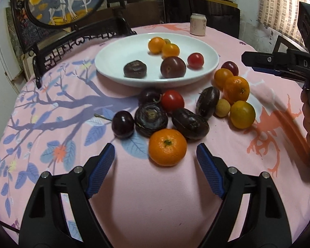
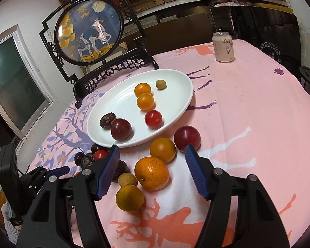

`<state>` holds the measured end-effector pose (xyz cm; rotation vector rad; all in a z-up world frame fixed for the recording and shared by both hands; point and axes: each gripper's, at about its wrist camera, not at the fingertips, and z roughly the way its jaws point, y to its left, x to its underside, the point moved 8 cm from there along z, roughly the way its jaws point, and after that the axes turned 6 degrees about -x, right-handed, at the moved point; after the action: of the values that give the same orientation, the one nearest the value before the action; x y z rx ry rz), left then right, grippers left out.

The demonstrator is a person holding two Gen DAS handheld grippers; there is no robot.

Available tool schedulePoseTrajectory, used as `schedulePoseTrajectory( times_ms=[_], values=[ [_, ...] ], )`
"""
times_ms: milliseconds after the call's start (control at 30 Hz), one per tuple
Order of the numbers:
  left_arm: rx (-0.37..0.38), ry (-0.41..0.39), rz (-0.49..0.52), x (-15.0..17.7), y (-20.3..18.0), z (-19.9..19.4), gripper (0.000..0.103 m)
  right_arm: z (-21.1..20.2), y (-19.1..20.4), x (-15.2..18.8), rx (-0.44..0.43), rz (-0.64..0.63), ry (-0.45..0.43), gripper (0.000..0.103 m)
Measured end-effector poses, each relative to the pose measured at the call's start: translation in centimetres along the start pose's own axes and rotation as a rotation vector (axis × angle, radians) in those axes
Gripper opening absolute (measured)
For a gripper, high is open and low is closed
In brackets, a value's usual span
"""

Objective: Organize fruits
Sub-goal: 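Grasp the orange tangerine with the left gripper while the right gripper grasps the yellow tomato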

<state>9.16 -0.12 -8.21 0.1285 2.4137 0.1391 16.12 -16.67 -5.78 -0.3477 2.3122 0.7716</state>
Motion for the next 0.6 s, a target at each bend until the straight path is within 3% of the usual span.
schedulePoseTrajectory(
  times_ms=[167, 267, 433, 533, 600],
  values=[
    [0.035, 0.026, -0.008, -0.2, -0.6, 0.8, 0.080, 0.3, 0.1, 0.5, -0.002, 0.001, 0.022, 0.066],
    [0.048, 0.053, -0.002, -0.1, -0.9, 1.5, 0.069, 0.3, 0.3, 0.8, -0.002, -0.005, 0.031, 0.066],
    [0.057, 0.046, -0.002, -0.3, -1.0, 1.4, 0.057, 0.1, 0.3, 1.7, 0.000, -0.003, 0.047, 0.066],
    [0.066, 0.040, 0.010, -0.3, -1.3, 1.3, 0.042, 0.0, 0.4, 2.2, -0.012, -0.002, 0.059, 0.066],
    [0.059, 0.039, 0.004, -0.3, -1.0, 1.2, 0.038, -0.3, 0.5, 2.6, -0.023, 0.001, 0.064, 0.066]
  ],
)
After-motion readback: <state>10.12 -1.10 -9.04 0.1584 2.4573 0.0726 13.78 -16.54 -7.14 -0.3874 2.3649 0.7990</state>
